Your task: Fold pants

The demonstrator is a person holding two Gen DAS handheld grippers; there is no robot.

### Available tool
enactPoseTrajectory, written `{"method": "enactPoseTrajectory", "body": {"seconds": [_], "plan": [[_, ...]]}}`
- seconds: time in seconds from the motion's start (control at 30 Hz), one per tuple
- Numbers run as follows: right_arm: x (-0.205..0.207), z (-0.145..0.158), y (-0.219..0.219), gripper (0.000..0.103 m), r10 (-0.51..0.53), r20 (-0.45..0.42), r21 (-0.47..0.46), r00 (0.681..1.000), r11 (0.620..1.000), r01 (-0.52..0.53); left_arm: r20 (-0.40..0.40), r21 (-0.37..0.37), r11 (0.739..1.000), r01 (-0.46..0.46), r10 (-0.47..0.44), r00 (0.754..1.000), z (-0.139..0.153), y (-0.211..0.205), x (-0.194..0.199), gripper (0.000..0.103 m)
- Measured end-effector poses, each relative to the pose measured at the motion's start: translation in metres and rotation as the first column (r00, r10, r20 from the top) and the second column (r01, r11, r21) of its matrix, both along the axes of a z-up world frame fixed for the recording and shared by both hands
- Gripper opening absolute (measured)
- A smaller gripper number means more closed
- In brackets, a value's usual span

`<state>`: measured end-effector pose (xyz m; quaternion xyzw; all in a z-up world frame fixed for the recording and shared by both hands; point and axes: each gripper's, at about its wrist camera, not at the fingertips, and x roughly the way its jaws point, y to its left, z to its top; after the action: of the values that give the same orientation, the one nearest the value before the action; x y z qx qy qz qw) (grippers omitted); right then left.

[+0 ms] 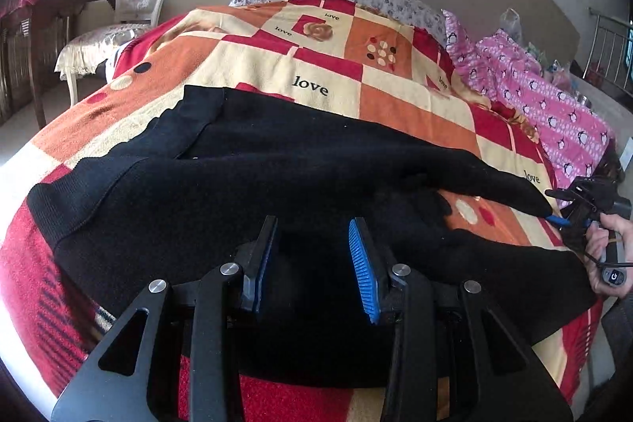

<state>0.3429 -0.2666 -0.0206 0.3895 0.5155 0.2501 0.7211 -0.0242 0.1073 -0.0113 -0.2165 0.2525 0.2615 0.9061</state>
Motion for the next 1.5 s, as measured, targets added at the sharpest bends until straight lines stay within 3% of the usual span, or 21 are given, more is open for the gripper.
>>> {"method": "enactPoseTrajectory", "body": {"seconds": [0.07,0.1,0.17,0.33,0.5,0.57,0.73,0.8,0.9,0.97,1.0,1.03,1.13,1.23,1.37,1.5], "plan": [[-0.003,0.005,0.001,0.025,0.014,0.046,-0.034,0.999,0.999,-0.013,-0.001,-0.018,1.000,0.000,0.000,1.000,-0.002,0.001,-0.005,0.035],[-0.007,0.009,0.002,0.009,0.028,0.065,-0.052,0.997,0.998,-0.025,0.001,-0.029,1.000,-0.005,0.005,1.000,-0.002,0.002,-0.006,0.035],[-0.016,0.018,0.001,0.005,0.048,0.136,-0.112,0.990,0.993,-0.033,0.008,-0.056,0.998,-0.006,0.007,1.000,-0.004,0.005,-0.008,0.035],[-0.038,0.063,-0.015,0.004,0.097,0.289,-0.186,0.953,0.982,-0.044,0.019,-0.093,0.996,-0.008,0.010,1.000,-0.006,0.009,-0.011,0.035],[-0.043,0.082,-0.043,0.004,0.116,0.279,-0.263,0.953,0.964,-0.040,0.020,-0.095,0.995,-0.009,0.011,1.000,-0.006,0.009,-0.011,0.035],[-0.042,0.072,-0.050,0.004,0.127,0.245,-0.300,0.961,0.953,-0.050,0.021,-0.091,0.996,-0.009,0.011,1.000,-0.005,0.009,-0.011,0.035],[-0.043,0.014,-0.056,0.003,0.132,0.103,-0.313,0.986,0.945,-0.094,0.020,-0.081,0.997,0.010,-0.008,1.000,0.005,0.015,-0.017,0.035],[-0.051,0.014,-0.063,0.003,0.101,0.146,-0.298,0.984,0.953,-0.053,0.023,-0.040,0.999,0.005,-0.004,1.000,0.020,0.024,-0.021,0.035],[-0.063,0.022,-0.066,0.008,0.060,0.216,-0.377,0.974,0.926,0.026,0.019,0.043,0.999,0.005,-0.006,1.000,0.046,0.049,-0.021,0.036],[-0.068,0.026,-0.071,0.014,0.023,0.260,-0.376,0.965,0.923,0.080,-0.009,0.089,0.996,0.032,-0.031,0.999,0.061,0.079,-0.013,0.052],[-0.070,0.027,-0.073,0.015,0.009,0.287,-0.384,0.958,0.917,0.107,-0.023,0.095,0.993,0.066,-0.064,0.998,0.064,0.094,-0.008,0.066],[-0.072,0.028,-0.074,0.016,-0.001,0.325,-0.385,0.946,0.913,0.133,-0.051,0.111,0.988,0.107,-0.102,0.994,0.066,0.113,0.001,0.067],[-0.072,0.022,-0.072,0.024,0.030,0.405,-0.402,0.914,0.904,0.148,-0.181,0.127,0.971,0.204,-0.180,0.967,0.059,0.160,0.029,0.067],[-0.075,0.016,-0.078,0.027,-0.003,0.432,-0.331,0.902,0.930,0.162,-0.297,0.087,0.942,0.324,-0.286,0.911,0.040,0.193,0.060,0.067],[-0.073,0.013,-0.081,0.034,-0.003,0.441,-0.287,0.897,0.947,0.145,-0.330,0.023,0.892,0.452,-0.420,0.845,0.018,0.209,0.086,0.067],[-0.073,0.014,-0.077,0.036,0.010,0.450,-0.295,0.893,0.945,0.138,-0.341,-0.014,0.864,0.504,-0.478,0.810,0.009,0.218,0.107,0.067]]}}
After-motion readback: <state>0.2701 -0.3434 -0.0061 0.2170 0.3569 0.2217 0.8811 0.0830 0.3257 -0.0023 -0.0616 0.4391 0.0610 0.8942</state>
